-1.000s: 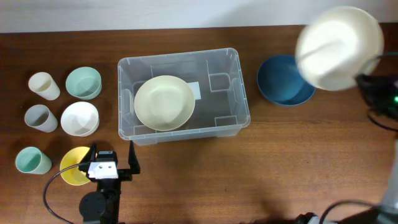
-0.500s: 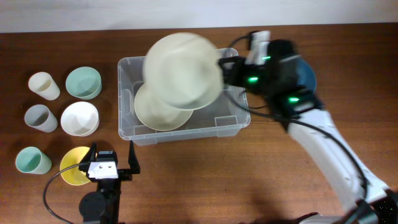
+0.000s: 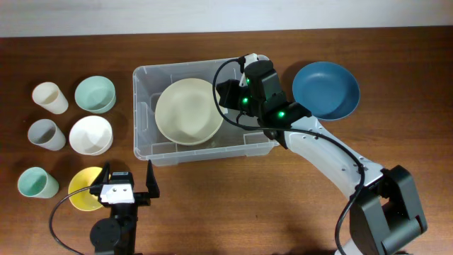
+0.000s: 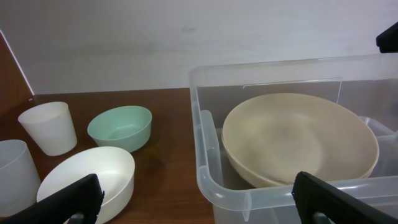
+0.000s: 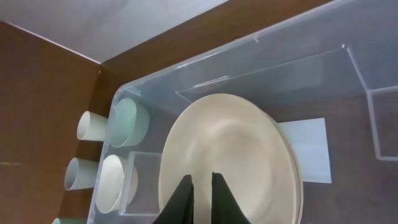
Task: Pack container
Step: 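Carry the beige bowl over the bin and stack it on the cream bowl, then release the beige bowl and move the right gripper to the teal bowl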
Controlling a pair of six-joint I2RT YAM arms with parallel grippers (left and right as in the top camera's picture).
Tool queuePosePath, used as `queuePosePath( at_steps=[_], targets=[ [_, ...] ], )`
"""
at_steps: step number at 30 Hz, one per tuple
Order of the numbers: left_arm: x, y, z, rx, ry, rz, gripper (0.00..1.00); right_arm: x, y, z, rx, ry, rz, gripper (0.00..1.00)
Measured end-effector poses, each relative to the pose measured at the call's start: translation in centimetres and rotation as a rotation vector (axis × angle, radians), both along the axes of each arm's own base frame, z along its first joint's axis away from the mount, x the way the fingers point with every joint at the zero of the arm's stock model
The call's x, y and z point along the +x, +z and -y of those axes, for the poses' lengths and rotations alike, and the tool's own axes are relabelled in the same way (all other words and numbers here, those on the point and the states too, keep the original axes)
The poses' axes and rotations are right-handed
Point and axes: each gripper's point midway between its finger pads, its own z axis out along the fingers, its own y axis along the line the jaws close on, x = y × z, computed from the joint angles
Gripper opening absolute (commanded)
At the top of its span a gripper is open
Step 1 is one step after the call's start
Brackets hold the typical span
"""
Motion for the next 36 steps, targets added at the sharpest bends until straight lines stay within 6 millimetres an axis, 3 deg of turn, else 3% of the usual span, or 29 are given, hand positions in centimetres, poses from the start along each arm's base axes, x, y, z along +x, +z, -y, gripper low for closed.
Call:
queuePosePath(
  at_steps=[3,5,7,9,10,11,12,15,16,18,19,21,24,33,36],
  targets=[
    [0.0,0.0,0.0,0.0,0.0,0.0,0.99,0.3,0.5,0.2,-0.019,0.012,0.028,0.29],
    [0.0,0.0,0.0,0.0,0.0,0.0,0.99,0.7,1.3,0.4,-0.042,0.023,0.053,0.32],
    [0.0,0.0,0.0,0.0,0.0,0.0,1.0,1.2,2.2,1.2,-0.068,0.022,0.056,0.41],
    [0.0,0.0,0.0,0.0,0.0,0.0,0.99,1.8,3.2,3.2,-0.114,-0.011,0.03,0.53],
    [0.0,0.0,0.0,0.0,0.0,0.0,0.99,2.3,4.1,5.3,-0.143,-0.061,0.011,0.63],
    [0.0,0.0,0.0,0.0,0.0,0.0,0.99,2.5,4.5,6.1,-0.162,-0.075,0.007,0.66],
    [0.0,0.0,0.0,0.0,0.0,0.0,0.99,2.9,5.4,8.6,-0.192,-0.134,-0.015,0.7],
    [0.0,0.0,0.0,0.0,0.0,0.0,0.99,4.0,8.8,17.0,-0.244,-0.333,-0.041,0.73],
    [0.0,0.0,0.0,0.0,0.0,0.0,0.99,4.0,9.3,18.7,-0.249,-0.374,-0.047,0.73],
    [0.0,0.0,0.0,0.0,0.0,0.0,1.0,3.2,9.4,24.5,-0.263,-0.511,-0.115,0.76],
    [0.0,0.0,0.0,0.0,0.0,0.0,0.99,2.3,8.5,28.7,-0.274,-0.614,-0.186,0.79],
    [0.0,0.0,0.0,0.0,0.0,0.0,1.0,0.8,6.3,33.0,-0.292,-0.708,-0.304,0.79],
    [0.0,0.0,0.0,0.0,0.0,0.0,0.99,0.7,3.1,36.0,-0.305,-0.766,-0.401,0.79],
    [0.0,0.0,0.0,0.0,0.0,0.0,1.0,1.6,-8.0,36.4,-0.364,-0.718,-0.651,0.79],
    [0.0,0.0,0.0,0.0,0.0,0.0,0.99,1.6,-10.4,36.4,-0.374,-0.709,-0.7,0.79]
  ],
)
